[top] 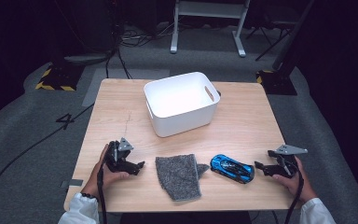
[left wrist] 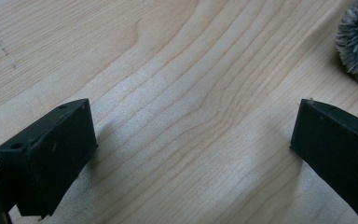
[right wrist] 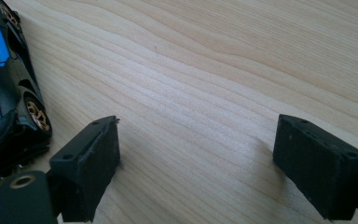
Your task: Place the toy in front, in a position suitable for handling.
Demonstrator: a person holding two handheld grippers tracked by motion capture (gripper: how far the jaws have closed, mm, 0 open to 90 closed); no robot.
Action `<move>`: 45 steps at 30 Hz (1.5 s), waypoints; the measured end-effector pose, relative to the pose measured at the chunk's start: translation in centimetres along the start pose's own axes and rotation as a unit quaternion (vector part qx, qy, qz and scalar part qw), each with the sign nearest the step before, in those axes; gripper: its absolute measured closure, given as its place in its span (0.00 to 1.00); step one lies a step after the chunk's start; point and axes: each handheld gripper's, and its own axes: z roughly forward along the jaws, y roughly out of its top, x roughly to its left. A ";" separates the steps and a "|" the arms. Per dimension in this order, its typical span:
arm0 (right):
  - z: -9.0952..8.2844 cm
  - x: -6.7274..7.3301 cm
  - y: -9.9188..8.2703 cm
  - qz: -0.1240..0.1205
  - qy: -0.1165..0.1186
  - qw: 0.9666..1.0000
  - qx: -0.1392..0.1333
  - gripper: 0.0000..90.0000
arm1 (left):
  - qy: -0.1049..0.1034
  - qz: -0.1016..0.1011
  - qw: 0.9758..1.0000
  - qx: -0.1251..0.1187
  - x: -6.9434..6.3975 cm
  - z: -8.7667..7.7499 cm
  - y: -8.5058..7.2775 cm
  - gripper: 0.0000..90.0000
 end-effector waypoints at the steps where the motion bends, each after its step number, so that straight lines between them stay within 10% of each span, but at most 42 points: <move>1: 0.0 0.0 0.0 0.000 0.000 1.000 0.000 0.16 | 0.001 -0.002 1.000 0.003 0.0 0.0 0.1 0.01; 5: 0.0 0.0 0.0 0.000 0.000 1.000 0.000 0.16 | -0.013 -0.017 1.000 -0.018 0.2 -0.6 0.6 0.26; 11: 0.0 0.0 0.0 0.000 0.000 1.000 0.000 0.16 | -0.013 -0.015 0.999 -0.049 0.1 -2.0 1.9 0.21; 22: 0.0 0.0 0.0 -0.001 0.001 1.000 0.000 0.16 | 0.001 -0.037 0.988 -0.148 -0.5 -5.1 6.0 0.22; 29: 0.0 0.0 0.0 -0.001 0.002 1.000 0.000 0.16 | 0.040 -0.075 0.980 -0.179 -0.4 -5.7 9.6 0.22; 39: 0.0 0.0 0.0 -0.001 0.001 1.000 0.000 0.16 | 0.039 -0.091 0.971 -0.216 0.2 -6.4 13.3 0.21; 45: 0.0 0.0 0.0 -0.002 0.002 1.000 0.000 0.16 | 0.022 -0.107 0.972 -0.209 1.1 -4.5 15.1 0.21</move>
